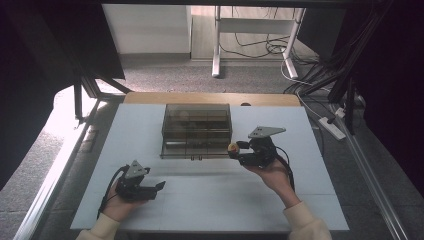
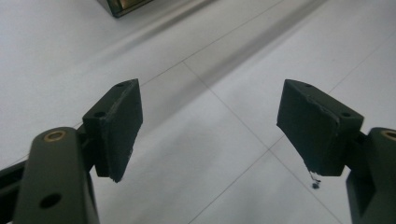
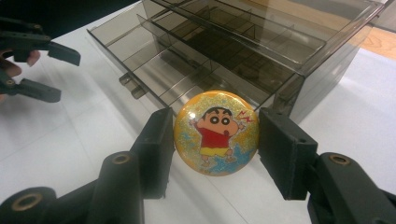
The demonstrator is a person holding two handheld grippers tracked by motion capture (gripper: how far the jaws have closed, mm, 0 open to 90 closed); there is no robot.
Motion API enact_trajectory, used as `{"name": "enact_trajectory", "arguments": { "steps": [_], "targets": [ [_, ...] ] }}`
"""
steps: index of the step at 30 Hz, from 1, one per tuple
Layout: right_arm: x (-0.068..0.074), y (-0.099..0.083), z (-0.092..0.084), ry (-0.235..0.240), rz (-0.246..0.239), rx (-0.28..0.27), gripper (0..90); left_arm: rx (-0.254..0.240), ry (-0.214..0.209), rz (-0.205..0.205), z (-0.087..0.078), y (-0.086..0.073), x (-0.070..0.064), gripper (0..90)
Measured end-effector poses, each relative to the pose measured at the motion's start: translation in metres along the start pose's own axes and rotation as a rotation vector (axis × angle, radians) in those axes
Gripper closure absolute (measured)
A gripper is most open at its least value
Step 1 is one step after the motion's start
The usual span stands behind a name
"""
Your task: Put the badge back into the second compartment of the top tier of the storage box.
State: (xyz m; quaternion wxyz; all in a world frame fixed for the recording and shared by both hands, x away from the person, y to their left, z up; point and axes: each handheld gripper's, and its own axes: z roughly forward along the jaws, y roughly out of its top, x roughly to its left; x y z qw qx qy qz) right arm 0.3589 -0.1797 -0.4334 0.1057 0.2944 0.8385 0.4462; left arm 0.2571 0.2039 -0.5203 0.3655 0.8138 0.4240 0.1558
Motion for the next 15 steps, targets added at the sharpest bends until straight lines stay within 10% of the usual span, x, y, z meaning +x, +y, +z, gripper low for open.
{"name": "enact_trajectory", "arguments": {
  "steps": [15],
  "targets": [
    [0.025, 0.028, 0.042, 0.043, -0.029, 0.013, 46.8, -0.005, -0.003, -0.003, 0.000, 0.000, 0.001, 23.0]
  ]
}}
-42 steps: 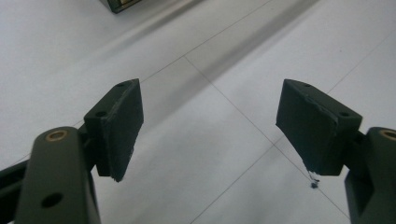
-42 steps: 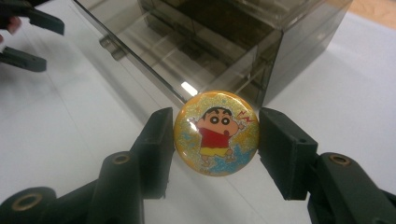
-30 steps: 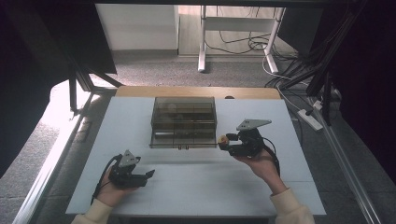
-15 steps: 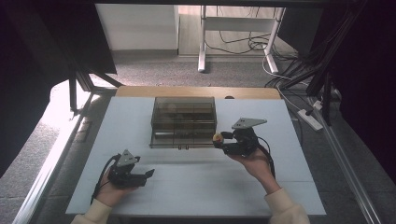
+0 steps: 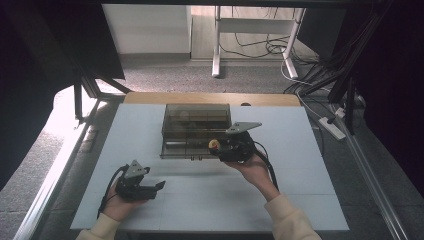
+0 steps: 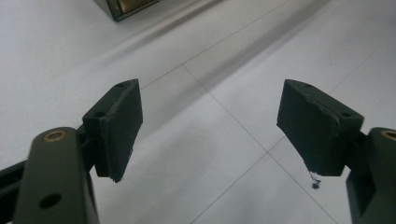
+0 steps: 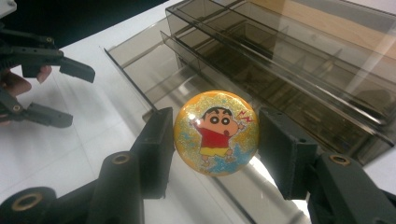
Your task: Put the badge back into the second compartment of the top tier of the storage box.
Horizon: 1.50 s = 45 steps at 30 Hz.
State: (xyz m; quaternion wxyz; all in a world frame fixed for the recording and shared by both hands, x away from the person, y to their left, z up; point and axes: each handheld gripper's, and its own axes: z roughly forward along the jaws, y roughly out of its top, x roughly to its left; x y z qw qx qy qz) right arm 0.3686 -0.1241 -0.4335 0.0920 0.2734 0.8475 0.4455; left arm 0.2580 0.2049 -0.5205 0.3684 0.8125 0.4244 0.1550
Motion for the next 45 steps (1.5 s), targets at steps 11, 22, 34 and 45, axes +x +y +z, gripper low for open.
{"name": "enact_trajectory", "arguments": {
  "steps": [11, 22, 34, 45],
  "targets": [
    [0.003, 0.017, 0.019, 0.005, -0.001, 0.002, 46.8, 0.004, -0.003, -0.001, 0.001, 0.000, 0.001, 23.0],
    [0.006, 0.028, 0.039, 0.010, -0.009, 0.024, 46.8, 0.006, -0.005, -0.003, 0.001, -0.001, 0.002, 22.9],
    [0.011, 0.034, 0.057, 0.010, -0.016, 0.082, 29.7, 0.007, -0.005, -0.004, 0.002, -0.002, 0.003, 23.0],
    [0.016, 0.026, 0.037, 0.010, -0.025, 0.057, 27.2, 0.005, -0.002, -0.002, 0.001, -0.002, 0.002, 23.0]
  ]
}}
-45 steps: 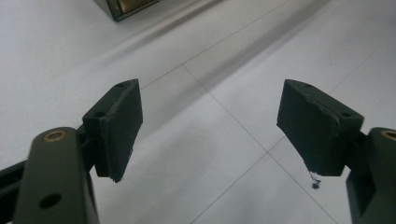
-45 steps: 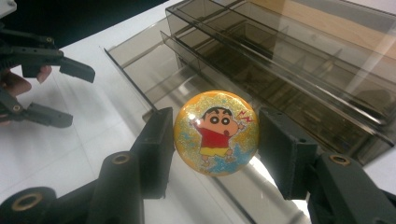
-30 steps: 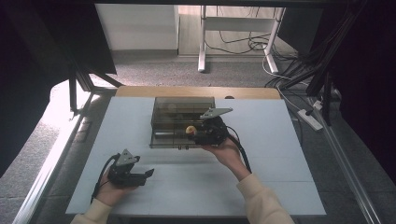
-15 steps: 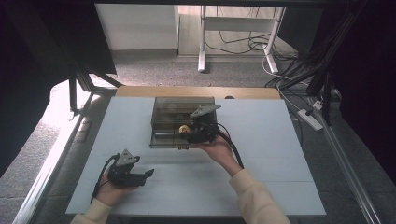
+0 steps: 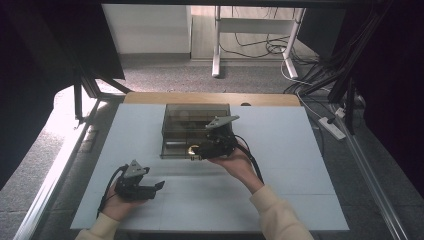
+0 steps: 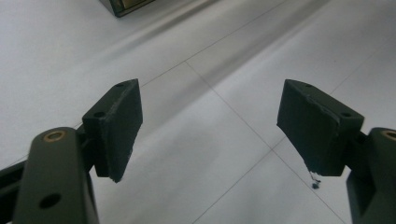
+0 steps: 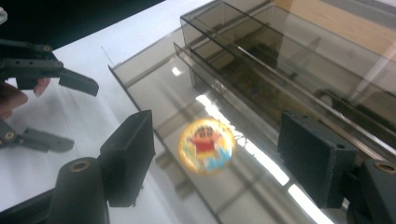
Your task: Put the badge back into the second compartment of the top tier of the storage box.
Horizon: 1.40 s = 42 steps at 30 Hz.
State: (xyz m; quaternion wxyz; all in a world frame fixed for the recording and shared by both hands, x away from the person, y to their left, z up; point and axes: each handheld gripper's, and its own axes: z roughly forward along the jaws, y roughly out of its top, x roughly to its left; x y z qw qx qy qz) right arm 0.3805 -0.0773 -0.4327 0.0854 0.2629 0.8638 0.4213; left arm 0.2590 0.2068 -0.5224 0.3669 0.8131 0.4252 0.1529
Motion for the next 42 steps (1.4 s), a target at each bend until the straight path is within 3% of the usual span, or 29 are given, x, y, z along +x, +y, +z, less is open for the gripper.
{"name": "enact_trajectory", "arguments": {
  "steps": [14, 26, 33, 42],
  "targets": [
    [-0.012, -0.055, -0.059, -0.056, 0.024, -0.053, 27.3, 0.004, 0.000, -0.002, 0.001, 0.001, -0.001, 23.0],
    [-0.023, -0.105, -0.096, -0.118, 0.049, 0.003, 27.3, -0.003, -0.001, -0.008, 0.000, 0.000, -0.001, 23.0],
    [-0.035, -0.143, -0.116, -0.151, 0.099, 0.025, 27.0, -0.002, 0.002, 0.001, 0.000, 0.002, -0.002, 22.8],
    [-0.043, -0.178, -0.132, -0.151, 0.139, -0.003, 27.1, -0.039, -0.013, -0.004, -0.004, 0.007, -0.002, 22.7]
  ]
}}
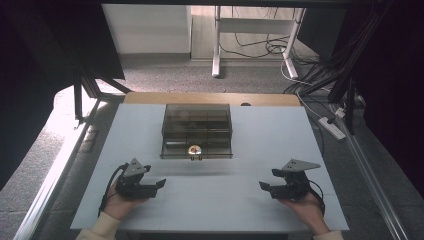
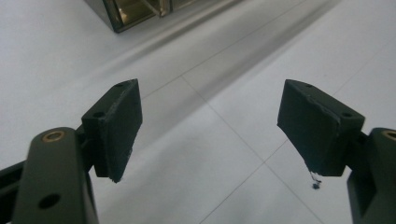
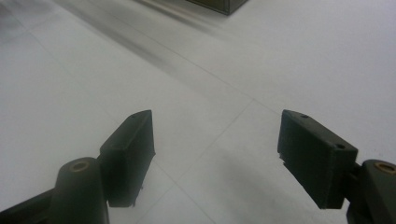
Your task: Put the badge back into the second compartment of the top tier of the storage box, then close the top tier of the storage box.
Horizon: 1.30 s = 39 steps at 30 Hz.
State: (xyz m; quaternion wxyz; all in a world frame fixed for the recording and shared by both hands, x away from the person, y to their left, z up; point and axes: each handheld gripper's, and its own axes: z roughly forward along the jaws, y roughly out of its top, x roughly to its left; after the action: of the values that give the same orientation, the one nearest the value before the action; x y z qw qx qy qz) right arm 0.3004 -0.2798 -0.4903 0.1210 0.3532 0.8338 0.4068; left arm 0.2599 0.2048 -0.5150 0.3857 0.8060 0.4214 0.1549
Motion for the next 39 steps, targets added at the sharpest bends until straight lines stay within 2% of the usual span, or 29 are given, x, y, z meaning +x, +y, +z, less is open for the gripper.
{"name": "enact_trajectory", "arguments": {
  "steps": [4, 11, 16, 24, 32, 34, 35, 37, 39],
  "targets": [
    [-0.001, -0.004, -0.001, 0.001, -0.012, -0.001, 27.1, -0.025, -0.008, -0.003, -0.006, 0.003, 0.002, 22.6],
    [-0.010, -0.009, -0.001, -0.002, 0.002, -0.002, 26.2, -0.098, -0.017, -0.033, -0.022, 0.012, 0.005, 23.1],
    [-0.016, -0.011, 0.000, -0.002, 0.021, -0.002, 26.0, -0.136, -0.041, 0.006, -0.029, 0.023, -0.009, 23.5],
    [-0.014, -0.012, 0.005, 0.005, -0.010, 0.018, 24.9, -0.124, -0.087, 0.040, -0.019, 0.035, -0.026, 24.6],
    [-0.014, -0.012, 0.003, 0.001, -0.017, -0.011, 25.1, -0.107, -0.113, 0.068, -0.010, 0.039, -0.036, 27.1],
    [-0.014, -0.012, 0.004, 0.002, -0.018, -0.004, 25.0, -0.101, -0.122, 0.080, -0.008, 0.038, -0.038, 33.3],
    [-0.014, -0.012, 0.004, 0.003, -0.020, -0.003, 25.0, -0.099, -0.125, 0.083, -0.007, 0.038, -0.038, 40.1],
    [-0.013, -0.012, 0.004, 0.004, -0.022, -0.003, 25.0, -0.095, -0.112, 0.091, -0.004, 0.039, -0.040, 47.0],
    [-0.013, -0.012, 0.004, 0.006, -0.020, -0.003, 24.8, -0.100, -0.092, 0.096, -0.002, 0.040, -0.042, 62.1]
  ]
}}
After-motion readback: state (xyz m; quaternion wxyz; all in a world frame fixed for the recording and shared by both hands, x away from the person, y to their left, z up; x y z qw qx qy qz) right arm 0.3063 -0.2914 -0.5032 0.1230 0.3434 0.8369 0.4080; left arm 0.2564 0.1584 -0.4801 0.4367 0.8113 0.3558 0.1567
